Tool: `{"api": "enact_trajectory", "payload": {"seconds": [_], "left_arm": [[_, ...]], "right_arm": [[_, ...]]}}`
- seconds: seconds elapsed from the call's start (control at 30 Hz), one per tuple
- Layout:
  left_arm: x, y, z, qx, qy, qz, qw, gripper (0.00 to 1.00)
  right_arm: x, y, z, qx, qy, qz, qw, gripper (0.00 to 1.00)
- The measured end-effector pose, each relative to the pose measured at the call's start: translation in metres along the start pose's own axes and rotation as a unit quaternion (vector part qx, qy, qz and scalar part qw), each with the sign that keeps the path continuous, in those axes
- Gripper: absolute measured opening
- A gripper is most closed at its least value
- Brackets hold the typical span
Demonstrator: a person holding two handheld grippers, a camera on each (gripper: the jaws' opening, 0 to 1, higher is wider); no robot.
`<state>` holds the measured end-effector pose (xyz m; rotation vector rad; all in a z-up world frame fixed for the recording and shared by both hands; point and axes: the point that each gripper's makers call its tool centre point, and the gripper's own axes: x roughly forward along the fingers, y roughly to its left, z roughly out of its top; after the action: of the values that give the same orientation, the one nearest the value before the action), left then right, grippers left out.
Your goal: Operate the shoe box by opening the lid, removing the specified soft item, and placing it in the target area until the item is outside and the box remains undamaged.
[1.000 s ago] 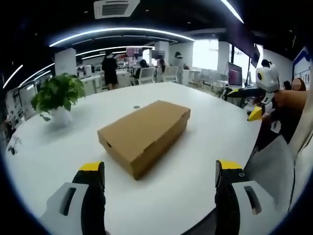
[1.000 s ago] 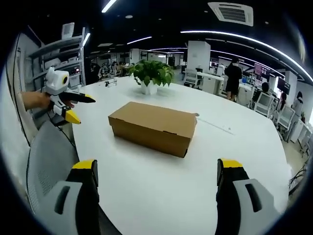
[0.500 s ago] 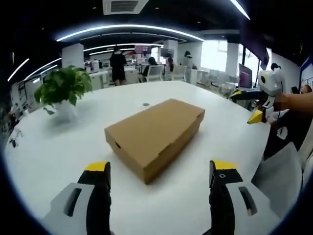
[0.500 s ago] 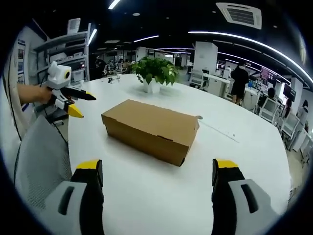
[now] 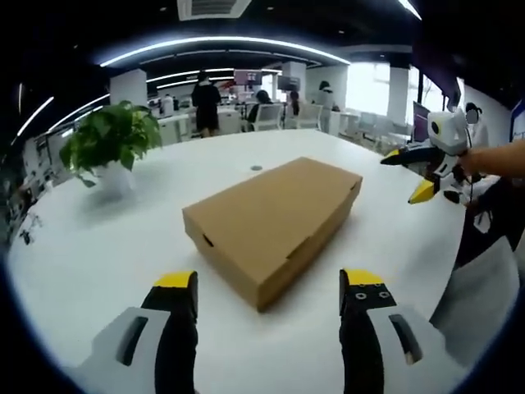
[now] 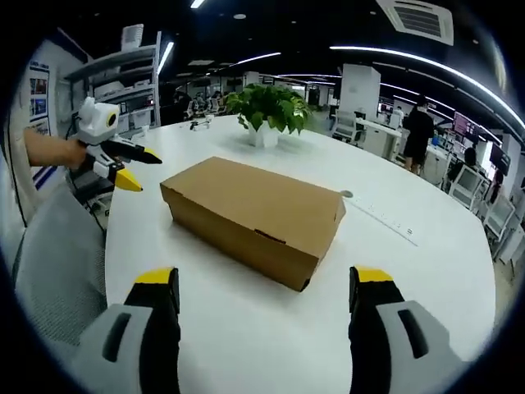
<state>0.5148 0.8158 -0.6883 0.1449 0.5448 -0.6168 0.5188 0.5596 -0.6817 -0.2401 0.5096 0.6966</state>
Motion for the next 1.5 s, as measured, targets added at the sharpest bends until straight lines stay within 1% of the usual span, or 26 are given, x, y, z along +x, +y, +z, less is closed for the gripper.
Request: {"api": "enact_trajectory", "payload": {"seconds": [0.2,0.43,0.63,0.77,0.83,0.9,1.1,1.23,1.27,1.37,1.5], "left_arm": [[0.012,0.001,-0.007,-0.009,0.01,0.006,0.9999,0.66],[0.026,0.0,-0.01,-0.015,0.02,0.011,0.9996,0.61],[0.036,0.002,-0.01,-0.019,0.023,0.021,0.9993,0.6],[0.043,0.003,-0.013,-0.022,0.027,0.029,0.999,0.59],[0.045,0.002,-0.014,-0.024,0.025,0.031,0.9989,0.58],[0.047,0.002,-0.015,-0.024,0.025,0.039,0.9986,0.56],[0.049,0.001,-0.014,-0.033,0.016,0.051,0.998,0.5],[0.051,0.004,-0.013,-0.034,0.015,0.058,0.9976,0.49],[0.051,0.005,-0.013,-0.034,0.016,0.059,0.9976,0.48],[0.051,0.006,-0.013,-0.033,0.017,0.06,0.9975,0.48],[0.051,0.006,-0.013,-0.029,0.018,0.058,0.9977,0.46]], "right_arm": [[0.017,-0.006,-0.005,-0.005,0.012,0.014,0.9998,0.77],[0.033,-0.016,-0.004,-0.01,0.014,0.023,0.9996,0.73],[0.045,-0.024,-0.004,-0.016,0.012,0.031,0.9993,0.69],[0.052,-0.029,-0.004,-0.025,0.012,0.037,0.9989,0.66],[0.056,-0.032,-0.005,-0.032,0.013,0.042,0.9985,0.63],[0.06,-0.036,-0.005,-0.041,0.016,0.05,0.9978,0.59],[0.069,-0.044,-0.003,-0.051,0.017,0.06,0.9968,0.51],[0.074,-0.044,-0.003,-0.059,0.019,0.067,0.9958,0.46],[0.075,-0.043,-0.003,-0.059,0.022,0.075,0.9952,0.46],[0.078,-0.042,-0.004,-0.064,0.026,0.077,0.9947,0.47],[0.077,-0.042,-0.005,-0.058,0.027,0.08,0.9948,0.47]]}}
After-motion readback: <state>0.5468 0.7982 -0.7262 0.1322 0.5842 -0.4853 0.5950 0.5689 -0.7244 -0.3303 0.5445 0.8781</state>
